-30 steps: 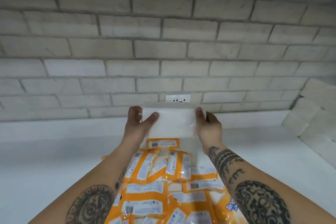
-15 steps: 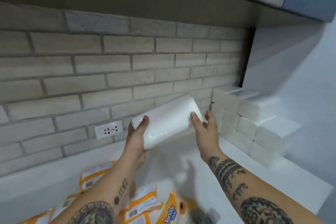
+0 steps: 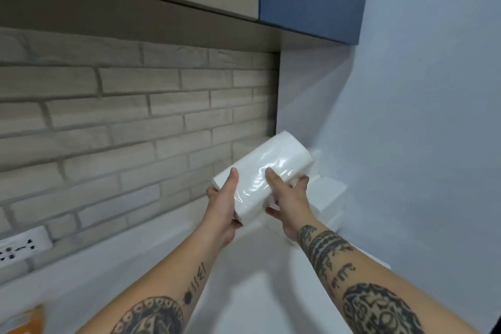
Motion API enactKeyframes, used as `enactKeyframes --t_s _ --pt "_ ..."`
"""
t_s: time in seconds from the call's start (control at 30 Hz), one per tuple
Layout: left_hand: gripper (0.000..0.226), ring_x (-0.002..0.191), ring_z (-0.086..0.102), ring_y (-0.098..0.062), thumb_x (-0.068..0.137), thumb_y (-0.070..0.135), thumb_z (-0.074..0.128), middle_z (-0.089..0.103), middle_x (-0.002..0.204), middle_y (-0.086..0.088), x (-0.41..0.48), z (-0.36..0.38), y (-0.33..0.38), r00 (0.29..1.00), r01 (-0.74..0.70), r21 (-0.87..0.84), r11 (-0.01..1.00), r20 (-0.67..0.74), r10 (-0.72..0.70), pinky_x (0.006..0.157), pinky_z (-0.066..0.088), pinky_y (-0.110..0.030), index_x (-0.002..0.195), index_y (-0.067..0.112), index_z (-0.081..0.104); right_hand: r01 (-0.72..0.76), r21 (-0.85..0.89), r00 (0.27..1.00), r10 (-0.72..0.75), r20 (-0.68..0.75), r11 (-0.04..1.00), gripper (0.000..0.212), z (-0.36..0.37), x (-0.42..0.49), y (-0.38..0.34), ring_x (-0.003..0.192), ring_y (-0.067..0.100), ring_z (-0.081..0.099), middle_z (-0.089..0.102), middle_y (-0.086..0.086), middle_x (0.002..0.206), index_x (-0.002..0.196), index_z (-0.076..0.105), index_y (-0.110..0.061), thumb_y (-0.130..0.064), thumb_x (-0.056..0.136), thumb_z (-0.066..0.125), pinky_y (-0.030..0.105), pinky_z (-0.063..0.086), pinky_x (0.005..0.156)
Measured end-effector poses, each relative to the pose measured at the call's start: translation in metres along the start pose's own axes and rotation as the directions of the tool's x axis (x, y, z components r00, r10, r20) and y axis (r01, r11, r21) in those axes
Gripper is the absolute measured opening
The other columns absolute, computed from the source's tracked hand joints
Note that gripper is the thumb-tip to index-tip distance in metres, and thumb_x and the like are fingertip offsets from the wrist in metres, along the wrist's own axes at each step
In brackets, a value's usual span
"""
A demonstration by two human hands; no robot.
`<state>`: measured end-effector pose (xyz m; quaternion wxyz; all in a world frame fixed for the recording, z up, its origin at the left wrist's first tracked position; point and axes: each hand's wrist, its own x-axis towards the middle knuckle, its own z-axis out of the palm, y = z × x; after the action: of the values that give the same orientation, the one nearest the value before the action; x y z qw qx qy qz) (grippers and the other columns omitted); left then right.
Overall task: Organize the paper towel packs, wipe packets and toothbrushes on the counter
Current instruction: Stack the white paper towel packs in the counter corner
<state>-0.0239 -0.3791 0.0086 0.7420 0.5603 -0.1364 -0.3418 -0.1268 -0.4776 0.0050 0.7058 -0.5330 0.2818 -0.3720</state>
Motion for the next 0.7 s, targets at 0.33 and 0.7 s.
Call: enactKeyframes --t_s 0.33,0.7 --pt "0.078 0.098 0.075 -0.028 0.070 0.069 0.067 0.075 0.114 -0.008 0.064 0.106 -0.056 0.990 0.044 0.130 0.991 0.126 -0.060 0.077 0.064 -0.048 0.132 0.024 0.056 0.004 -0.028 0.986 -0.009 -0.164 1.000 0.114 -0.106 0.085 -0.011 0.115 0.025 0.064 0.061 -0.008 0.130 0.154 0.011 -0.040 -0.056 0.063 0.077 0.054 0.052 0.103" --pt "0.097 0.147 0.035 -0.021 0.090 0.065 0.055 0.027 0.166 0.006 0.107 0.169 -0.081 0.987 0.066 0.326 0.943 0.118 -0.110 0.121 0.030 -0.045 0.163 0.029 0.001 -0.196 -0.191 0.955 0.143 -0.258 0.962 0.133 -0.155 0.153 -0.002 0.137 0.030 0.047 0.035 0.003 0.159 0.160 0.002 -0.033 -0.098 0.057 0.056 0.053 0.044 0.112"
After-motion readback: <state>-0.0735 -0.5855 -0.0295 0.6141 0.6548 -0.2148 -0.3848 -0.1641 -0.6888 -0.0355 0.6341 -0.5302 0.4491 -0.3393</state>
